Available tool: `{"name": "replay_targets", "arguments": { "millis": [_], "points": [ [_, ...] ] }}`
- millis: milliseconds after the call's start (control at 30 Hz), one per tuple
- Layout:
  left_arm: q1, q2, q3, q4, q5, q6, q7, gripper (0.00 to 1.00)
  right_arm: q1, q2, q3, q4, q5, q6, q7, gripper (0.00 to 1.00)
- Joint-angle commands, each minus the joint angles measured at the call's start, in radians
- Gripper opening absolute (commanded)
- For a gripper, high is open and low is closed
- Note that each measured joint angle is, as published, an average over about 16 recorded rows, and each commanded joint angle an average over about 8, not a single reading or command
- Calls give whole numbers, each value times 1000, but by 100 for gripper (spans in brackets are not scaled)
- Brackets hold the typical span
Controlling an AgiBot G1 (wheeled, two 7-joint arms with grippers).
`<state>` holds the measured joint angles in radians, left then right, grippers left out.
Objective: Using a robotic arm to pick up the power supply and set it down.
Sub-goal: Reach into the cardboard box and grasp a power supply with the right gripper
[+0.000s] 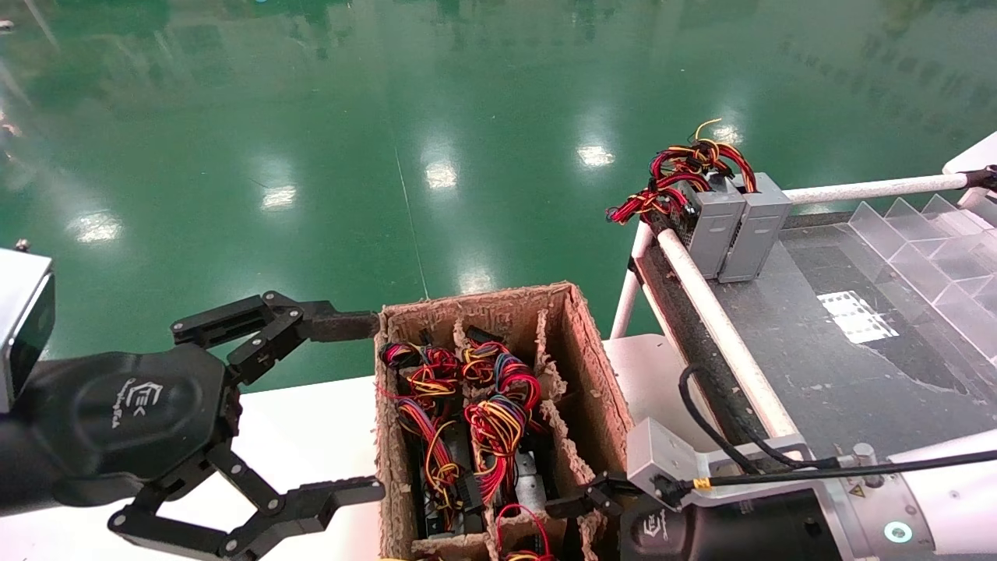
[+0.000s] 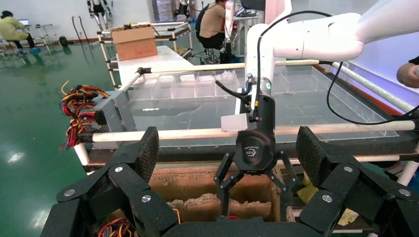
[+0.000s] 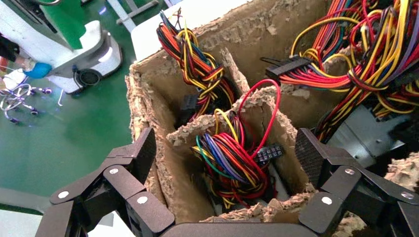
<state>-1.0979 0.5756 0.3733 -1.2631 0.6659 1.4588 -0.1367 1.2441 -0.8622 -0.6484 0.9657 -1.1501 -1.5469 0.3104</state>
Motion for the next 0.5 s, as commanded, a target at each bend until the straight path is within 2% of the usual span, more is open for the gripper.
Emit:
{"name": "replay_targets", "arguments": {
  "millis": [33, 500],
  "points": [
    [0, 0, 0, 0, 0, 0, 0, 100, 0, -6, -5, -13, -6, 6, -12, 0],
    [0, 0, 0, 0, 0, 0, 0, 100, 2, -28, -30, -48, -28, 10, -46, 0]
  ]
}}
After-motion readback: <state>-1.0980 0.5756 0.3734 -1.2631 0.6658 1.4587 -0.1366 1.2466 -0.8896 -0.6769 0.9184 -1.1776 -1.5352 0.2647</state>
